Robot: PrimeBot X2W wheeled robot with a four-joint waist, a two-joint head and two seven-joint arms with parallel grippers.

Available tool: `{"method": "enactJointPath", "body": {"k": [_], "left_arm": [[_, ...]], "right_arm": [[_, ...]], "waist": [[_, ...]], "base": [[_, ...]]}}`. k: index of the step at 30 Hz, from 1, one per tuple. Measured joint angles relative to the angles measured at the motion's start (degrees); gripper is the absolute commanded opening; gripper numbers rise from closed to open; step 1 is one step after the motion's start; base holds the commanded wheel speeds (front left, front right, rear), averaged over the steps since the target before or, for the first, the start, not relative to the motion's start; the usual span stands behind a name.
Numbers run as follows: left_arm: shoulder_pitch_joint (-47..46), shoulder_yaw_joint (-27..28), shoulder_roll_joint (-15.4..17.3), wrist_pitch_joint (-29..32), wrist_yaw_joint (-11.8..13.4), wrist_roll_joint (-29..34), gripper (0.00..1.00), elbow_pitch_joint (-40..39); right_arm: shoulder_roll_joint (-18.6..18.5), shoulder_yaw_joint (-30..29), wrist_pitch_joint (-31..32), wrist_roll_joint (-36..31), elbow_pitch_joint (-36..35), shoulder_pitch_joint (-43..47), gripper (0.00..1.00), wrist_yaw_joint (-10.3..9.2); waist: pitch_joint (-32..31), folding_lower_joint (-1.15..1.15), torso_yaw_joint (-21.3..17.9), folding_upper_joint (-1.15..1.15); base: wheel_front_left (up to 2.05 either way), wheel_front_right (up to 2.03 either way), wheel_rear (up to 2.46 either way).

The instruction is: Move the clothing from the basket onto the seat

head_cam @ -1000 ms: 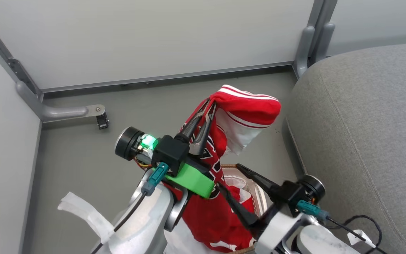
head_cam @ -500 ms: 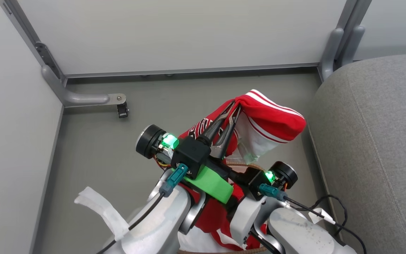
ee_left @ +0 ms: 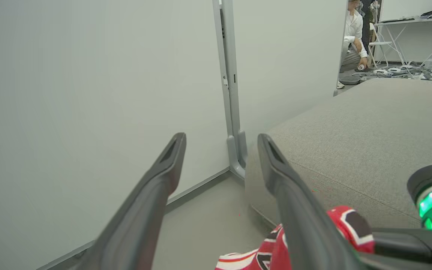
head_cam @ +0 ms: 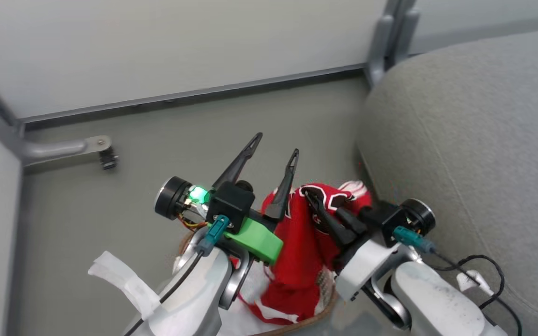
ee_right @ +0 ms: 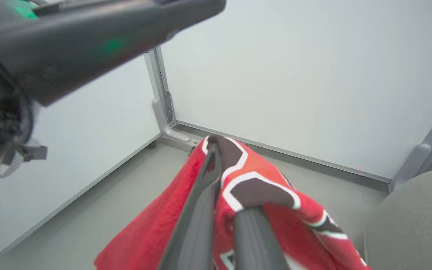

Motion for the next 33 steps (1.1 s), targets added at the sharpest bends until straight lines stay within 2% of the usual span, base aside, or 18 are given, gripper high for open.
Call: {"method": "enactJointPath", "body": {"k": [13,19,26,33], "left_arm": [[1.8,5.4,-0.1,0.0,-2.8,5.1,1.00,1.9],[2.2,6.8,-0.1,0.0,-4.1,7.1,1.00,2.5],[1.4,6.8,-0.1,0.0,-5.3,9.1,1.00,4.2],[-0.8,6.8,0.1,0.0,-5.7,11.0,1.00,4.7]], "right_arm": [[-3.8,-5.9,0.0,-0.1,-6.6,-1.1,0.00,0.01],[-8.1,-9.0,0.0,-1.4,-6.5,-7.7,0.00,0.00],[-15.3,-10.6,0.0,-3.5,-2.8,-19.8,0.00,0.01],[-20.9,-13.7,0.0,-5.0,4.2,-31.9,0.00,0.01]], "waist": [[3.0,0.00,-15.4,0.00],[5.6,0.00,-21.2,0.00],[10.7,0.00,-23.4,0.00],[16.5,0.00,-21.5,0.00]], "base": [[0.00,0.00,0.00],[0.00,0.00,0.00],[0.00,0.00,0.00],[0.00,0.00,0.00]]}}
